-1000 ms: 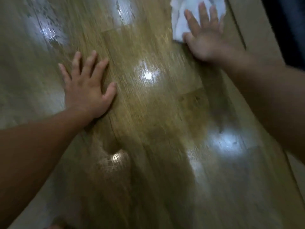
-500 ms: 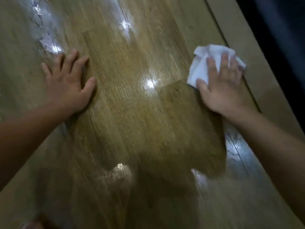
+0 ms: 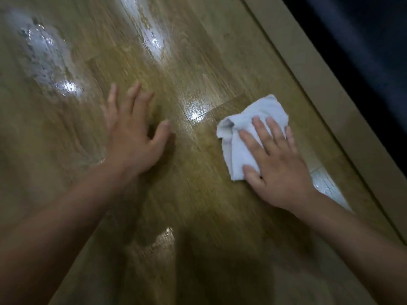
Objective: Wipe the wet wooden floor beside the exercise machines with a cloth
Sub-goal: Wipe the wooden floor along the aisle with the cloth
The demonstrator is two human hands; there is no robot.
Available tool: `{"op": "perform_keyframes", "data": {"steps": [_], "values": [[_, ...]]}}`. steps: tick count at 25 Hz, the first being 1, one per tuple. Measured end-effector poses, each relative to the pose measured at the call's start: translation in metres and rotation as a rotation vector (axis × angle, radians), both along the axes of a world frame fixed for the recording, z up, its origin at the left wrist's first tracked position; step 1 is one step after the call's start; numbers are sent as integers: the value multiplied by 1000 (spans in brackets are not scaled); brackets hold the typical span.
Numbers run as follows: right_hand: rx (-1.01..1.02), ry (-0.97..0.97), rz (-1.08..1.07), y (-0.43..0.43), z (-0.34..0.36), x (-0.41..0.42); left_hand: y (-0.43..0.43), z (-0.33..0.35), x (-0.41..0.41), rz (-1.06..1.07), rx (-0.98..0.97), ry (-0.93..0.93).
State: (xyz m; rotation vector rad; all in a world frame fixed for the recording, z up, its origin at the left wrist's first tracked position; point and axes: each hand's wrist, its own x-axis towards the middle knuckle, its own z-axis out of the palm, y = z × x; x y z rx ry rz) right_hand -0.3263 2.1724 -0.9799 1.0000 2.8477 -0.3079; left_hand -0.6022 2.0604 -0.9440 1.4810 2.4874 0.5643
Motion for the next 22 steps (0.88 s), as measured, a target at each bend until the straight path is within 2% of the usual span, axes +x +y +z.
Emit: {"op": "perform_keyframes", "data": {"steps": [2, 4, 7, 9, 11, 17, 22], "values": [[-21, -8, 13, 24, -2, -33, 35, 8, 43, -236, 205, -114], [-51, -8, 85, 46, -1, -67, 66, 2, 65, -424, 163, -130], [-42, -20, 119, 71, 3, -95, 88, -23, 50, -388, -86, -121], [-51, -4, 155, 74, 4, -98, 92, -26, 43, -385, -161, -30], [-64, -5, 168, 75, 5, -96, 96, -17, 46, -408, -216, -27], [-103, -21, 181, 75, 10, -94, 94, -20, 51, -352, -251, -21], [-114, -9, 194, 77, 8, -90, 92, -22, 52, -391, -256, 24]]}}
